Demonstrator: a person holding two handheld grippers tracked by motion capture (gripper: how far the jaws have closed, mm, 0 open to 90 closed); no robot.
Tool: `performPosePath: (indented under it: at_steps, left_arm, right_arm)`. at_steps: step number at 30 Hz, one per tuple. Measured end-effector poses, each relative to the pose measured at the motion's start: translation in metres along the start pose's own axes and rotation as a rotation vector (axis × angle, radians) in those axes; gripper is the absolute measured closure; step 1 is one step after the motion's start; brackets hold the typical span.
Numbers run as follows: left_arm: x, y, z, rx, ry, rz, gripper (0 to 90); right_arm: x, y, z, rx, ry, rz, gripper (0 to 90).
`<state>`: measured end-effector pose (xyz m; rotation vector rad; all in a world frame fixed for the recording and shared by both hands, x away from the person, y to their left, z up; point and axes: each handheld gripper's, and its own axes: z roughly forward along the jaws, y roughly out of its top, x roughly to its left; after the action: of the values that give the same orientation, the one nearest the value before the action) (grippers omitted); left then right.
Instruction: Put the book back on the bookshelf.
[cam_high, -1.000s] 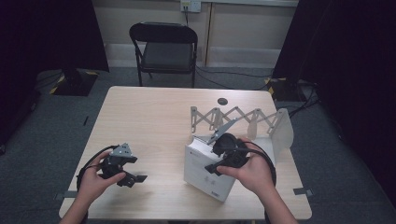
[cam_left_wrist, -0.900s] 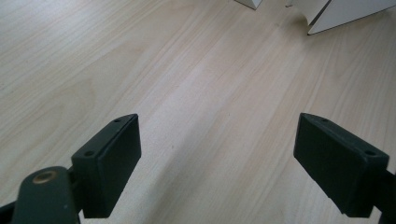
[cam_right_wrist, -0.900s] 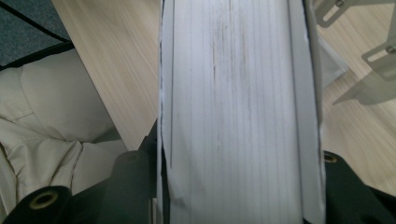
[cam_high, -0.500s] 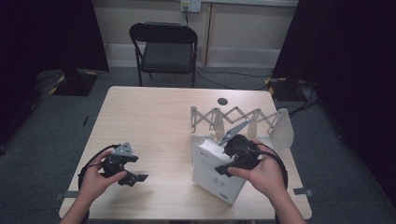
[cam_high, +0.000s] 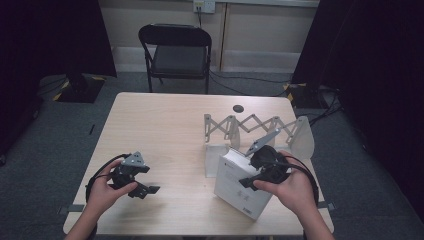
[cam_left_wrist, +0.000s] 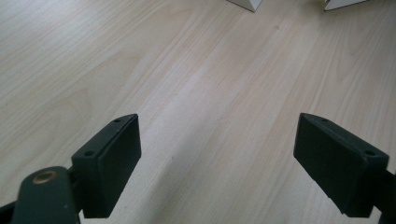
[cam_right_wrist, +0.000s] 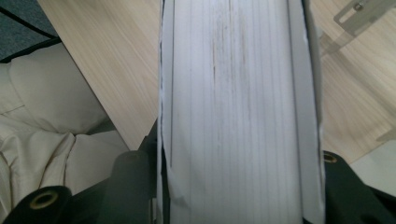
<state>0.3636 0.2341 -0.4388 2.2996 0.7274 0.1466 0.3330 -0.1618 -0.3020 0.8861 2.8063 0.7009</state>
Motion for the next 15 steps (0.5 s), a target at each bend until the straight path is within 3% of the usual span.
performPosePath:
  at_steps: [15]
  left_arm:
    - [-0.001, 0.002, 0.002, 0.006, 0.007, 0.002, 14.8]
  right_arm:
    - [-0.009, -0.016, -0.008, 0.018, -0.021, 0.035, 52.8]
